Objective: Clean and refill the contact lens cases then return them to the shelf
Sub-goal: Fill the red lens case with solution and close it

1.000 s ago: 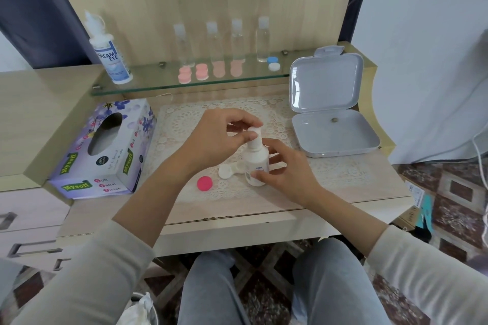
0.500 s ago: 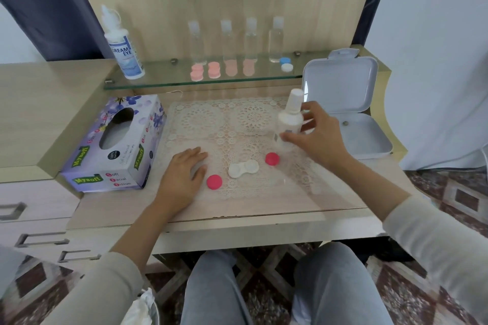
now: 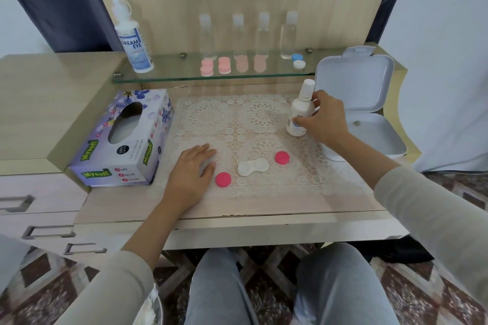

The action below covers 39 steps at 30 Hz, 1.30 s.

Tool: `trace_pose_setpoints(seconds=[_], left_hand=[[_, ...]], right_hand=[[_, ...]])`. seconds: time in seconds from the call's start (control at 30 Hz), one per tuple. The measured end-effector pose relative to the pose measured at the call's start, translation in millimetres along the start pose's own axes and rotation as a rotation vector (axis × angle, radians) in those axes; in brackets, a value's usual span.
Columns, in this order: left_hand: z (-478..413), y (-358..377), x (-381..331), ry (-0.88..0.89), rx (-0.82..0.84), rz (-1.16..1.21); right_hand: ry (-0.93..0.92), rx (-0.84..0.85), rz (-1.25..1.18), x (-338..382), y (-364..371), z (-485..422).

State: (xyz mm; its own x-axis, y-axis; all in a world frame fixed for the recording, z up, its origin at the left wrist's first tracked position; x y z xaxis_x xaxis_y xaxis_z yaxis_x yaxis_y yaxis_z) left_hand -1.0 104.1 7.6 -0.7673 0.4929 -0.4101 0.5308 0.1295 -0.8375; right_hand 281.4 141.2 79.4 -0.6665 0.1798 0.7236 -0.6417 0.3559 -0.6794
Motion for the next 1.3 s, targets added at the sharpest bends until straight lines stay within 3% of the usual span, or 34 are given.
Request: trace_pose_setpoints(seconds=[0.27,0.5,0.63,0.87,1.07,1.3], left_hand=[[2,-4,-1,0.003,-0.042,0.039],[5,-22,-16,0.064,-0.153,0.109],[8,-21,-13,-0.025,-0.134,0.275],[14,-4,-26,0.02,0.2,0.27],[13,-7,-27,0.03,0.13,0.188],[11,-13,-22,-0.021,0.062,0.266]], right_hand=[[-0.003,0.023,0.068,1,-1,5],[-0.078,-0.139,-0.031,13,-24,44],[-0.188,0.039,0.003,23,0,70],[-0.342,0.349,0.22,27,56,102],[-0.341,0.362,0.272,27,70,99],[-0.315,0.378,0.283,24,78,98]])
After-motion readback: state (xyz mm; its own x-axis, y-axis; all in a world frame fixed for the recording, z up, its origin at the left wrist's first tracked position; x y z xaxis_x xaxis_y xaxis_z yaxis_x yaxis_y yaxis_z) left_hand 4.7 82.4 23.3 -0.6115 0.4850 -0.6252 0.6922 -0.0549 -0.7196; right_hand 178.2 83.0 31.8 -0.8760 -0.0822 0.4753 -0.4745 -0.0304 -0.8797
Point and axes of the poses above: each hand's wrist, its own z-axis away from the middle knuckle, its own y-axis out of the palm, x = y × z, the point moved 9 cm from there along -z, towards the middle knuckle, and after that the axes turned 12 degrees about y, right-handed, at the moved point
